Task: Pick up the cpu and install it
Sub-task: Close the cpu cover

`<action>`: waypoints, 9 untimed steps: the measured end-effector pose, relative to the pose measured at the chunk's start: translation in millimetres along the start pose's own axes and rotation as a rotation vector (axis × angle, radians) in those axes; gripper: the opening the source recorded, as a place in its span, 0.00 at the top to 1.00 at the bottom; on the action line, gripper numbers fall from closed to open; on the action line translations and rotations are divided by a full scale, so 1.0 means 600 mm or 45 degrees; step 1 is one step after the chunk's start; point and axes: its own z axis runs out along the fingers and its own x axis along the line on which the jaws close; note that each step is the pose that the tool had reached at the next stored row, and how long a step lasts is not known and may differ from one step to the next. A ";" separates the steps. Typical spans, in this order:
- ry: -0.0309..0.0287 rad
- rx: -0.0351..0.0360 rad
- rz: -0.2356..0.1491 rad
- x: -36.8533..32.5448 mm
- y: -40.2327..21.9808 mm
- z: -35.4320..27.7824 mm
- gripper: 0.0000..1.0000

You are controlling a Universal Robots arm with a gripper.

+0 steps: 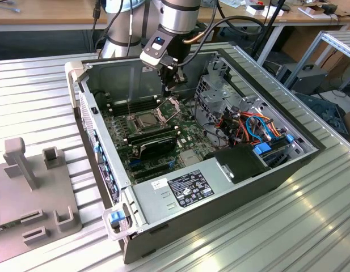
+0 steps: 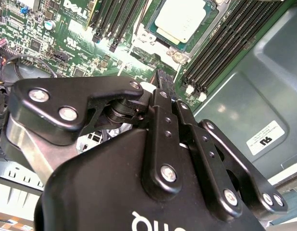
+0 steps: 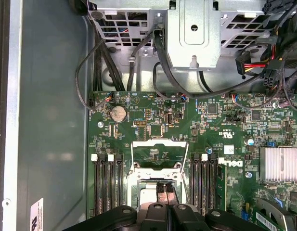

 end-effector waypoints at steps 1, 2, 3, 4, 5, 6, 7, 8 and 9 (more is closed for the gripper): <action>0.0000 0.0000 0.000 0.000 0.000 0.000 0.89; 0.0001 0.0000 0.000 0.000 0.000 0.000 0.89; 0.0000 0.0001 0.000 0.000 0.001 0.000 0.89; 0.0001 -0.0001 0.000 0.000 0.003 0.000 0.89; 0.0001 0.0000 0.000 0.000 0.004 0.000 0.89; 0.0000 0.0000 0.000 0.000 0.004 0.000 0.89; 0.0000 0.0000 0.000 0.000 0.004 0.000 0.89; 0.0000 0.0000 0.000 0.000 0.004 0.000 0.89; 0.0000 0.0001 0.000 0.000 0.005 0.000 0.89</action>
